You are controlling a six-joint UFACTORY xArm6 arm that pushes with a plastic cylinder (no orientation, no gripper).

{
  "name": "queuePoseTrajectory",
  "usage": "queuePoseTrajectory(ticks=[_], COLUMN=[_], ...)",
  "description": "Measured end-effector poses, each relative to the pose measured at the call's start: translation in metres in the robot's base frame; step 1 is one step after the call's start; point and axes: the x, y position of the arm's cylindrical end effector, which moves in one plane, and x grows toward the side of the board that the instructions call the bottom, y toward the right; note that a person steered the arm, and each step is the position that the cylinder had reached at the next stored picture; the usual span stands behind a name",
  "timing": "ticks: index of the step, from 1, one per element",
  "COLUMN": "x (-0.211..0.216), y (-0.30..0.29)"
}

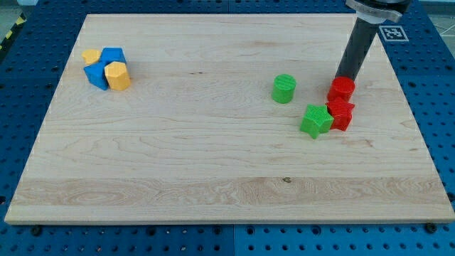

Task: Move the green circle to the top of the green star

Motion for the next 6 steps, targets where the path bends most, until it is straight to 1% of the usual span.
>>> queuePoseTrajectory(ticks=[2, 3, 4, 5, 6], x=[0.018, 0.015, 0.009, -0.009, -0.034], y=[-0.003, -0.007, -0.041, -0.078, -0.082])
